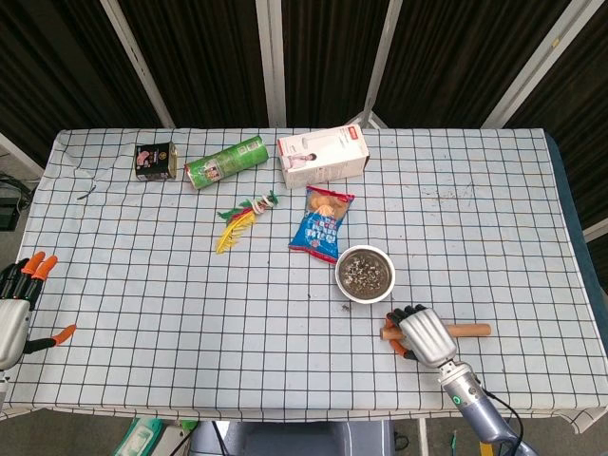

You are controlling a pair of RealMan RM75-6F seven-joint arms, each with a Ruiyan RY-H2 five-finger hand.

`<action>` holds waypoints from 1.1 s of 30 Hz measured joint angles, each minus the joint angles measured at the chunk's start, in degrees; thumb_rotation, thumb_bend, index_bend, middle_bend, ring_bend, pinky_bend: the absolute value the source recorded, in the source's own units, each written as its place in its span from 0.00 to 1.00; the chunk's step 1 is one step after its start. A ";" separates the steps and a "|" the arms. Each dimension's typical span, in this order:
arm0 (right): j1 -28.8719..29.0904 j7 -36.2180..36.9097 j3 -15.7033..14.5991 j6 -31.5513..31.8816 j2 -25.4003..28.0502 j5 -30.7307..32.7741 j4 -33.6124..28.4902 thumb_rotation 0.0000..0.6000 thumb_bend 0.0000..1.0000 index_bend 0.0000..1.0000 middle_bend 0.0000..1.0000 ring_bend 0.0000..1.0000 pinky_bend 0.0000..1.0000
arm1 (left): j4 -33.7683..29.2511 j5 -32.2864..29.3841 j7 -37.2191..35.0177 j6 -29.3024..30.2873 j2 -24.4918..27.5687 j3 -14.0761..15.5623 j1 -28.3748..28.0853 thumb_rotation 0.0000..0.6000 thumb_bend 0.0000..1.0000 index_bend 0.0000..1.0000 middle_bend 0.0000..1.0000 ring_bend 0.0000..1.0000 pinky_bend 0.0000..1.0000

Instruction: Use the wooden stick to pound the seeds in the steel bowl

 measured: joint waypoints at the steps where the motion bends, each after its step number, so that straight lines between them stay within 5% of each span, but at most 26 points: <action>1: 0.04 0.22 -0.05 0.10 -0.01 -0.12 0.08 1.00 0.68 0.66 0.60 0.54 0.60 | 0.00 0.00 -0.02 0.00 0.00 0.00 0.00 1.00 0.20 0.02 0.00 0.00 0.00; 23: 0.36 5.74 -0.61 4.71 -0.92 -2.93 3.53 1.00 0.83 0.72 0.64 0.59 0.65 | 0.00 0.05 -0.16 -0.02 0.04 0.03 -0.01 1.00 0.20 0.02 0.00 0.00 0.00; 33: 0.06 12.65 3.66 9.30 -0.51 -0.19 1.28 1.00 0.84 0.72 0.64 0.59 0.66 | -0.11 -0.04 0.04 -0.01 0.01 -0.02 -0.02 1.00 0.20 0.02 0.00 0.00 0.00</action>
